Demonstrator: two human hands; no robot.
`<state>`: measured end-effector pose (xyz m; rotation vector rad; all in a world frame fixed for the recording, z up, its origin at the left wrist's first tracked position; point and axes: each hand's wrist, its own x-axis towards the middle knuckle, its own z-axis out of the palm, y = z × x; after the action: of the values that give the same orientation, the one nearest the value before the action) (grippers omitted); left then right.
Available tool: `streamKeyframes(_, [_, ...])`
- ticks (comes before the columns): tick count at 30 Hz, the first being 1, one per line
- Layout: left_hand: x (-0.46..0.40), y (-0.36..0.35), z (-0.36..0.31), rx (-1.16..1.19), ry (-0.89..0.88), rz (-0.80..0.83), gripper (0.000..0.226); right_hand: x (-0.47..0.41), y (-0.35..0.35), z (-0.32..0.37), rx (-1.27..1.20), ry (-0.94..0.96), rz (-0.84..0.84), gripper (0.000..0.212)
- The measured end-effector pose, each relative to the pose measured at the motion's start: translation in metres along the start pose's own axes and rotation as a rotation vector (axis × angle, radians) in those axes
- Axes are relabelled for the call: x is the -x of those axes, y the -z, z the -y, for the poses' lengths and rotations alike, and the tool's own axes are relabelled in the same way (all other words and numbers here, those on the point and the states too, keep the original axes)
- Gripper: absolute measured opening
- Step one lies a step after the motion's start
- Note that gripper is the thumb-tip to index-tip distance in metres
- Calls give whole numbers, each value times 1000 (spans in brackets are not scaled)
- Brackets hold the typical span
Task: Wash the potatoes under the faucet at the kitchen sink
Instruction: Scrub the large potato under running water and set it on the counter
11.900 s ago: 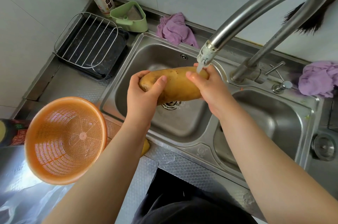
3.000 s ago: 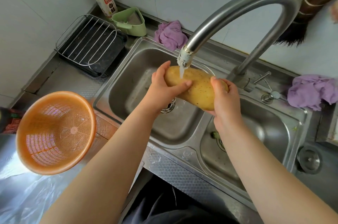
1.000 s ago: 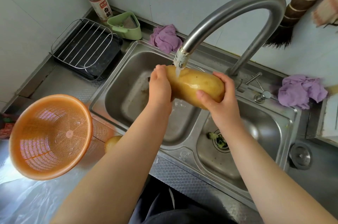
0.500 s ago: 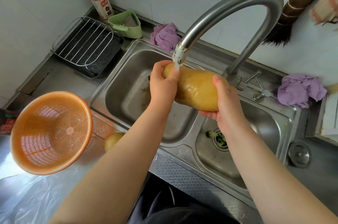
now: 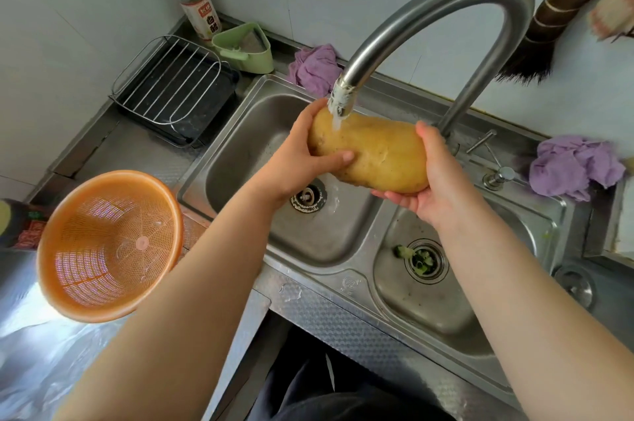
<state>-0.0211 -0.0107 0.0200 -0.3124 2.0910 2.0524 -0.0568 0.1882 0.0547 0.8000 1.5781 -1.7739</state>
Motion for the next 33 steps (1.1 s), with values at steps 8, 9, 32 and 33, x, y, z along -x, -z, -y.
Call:
streamKeyframes(8, [-4,-27,-8,-43,3,-456,28,6,-13,-15,-79,-82,32,48])
streamKeyframes(9, [-7,-29,-10,-36,35,-516,19,7,-13,-18,-75,-64,47,49])
streamKeyframes(32, [-12,-8,-13,367,211,-129,27,4,6,-10,-82,52,43,33])
streamKeyframes(33, [-13,-11,-18,319,234,-186,21,3,4,-11,-85,56,43,34])
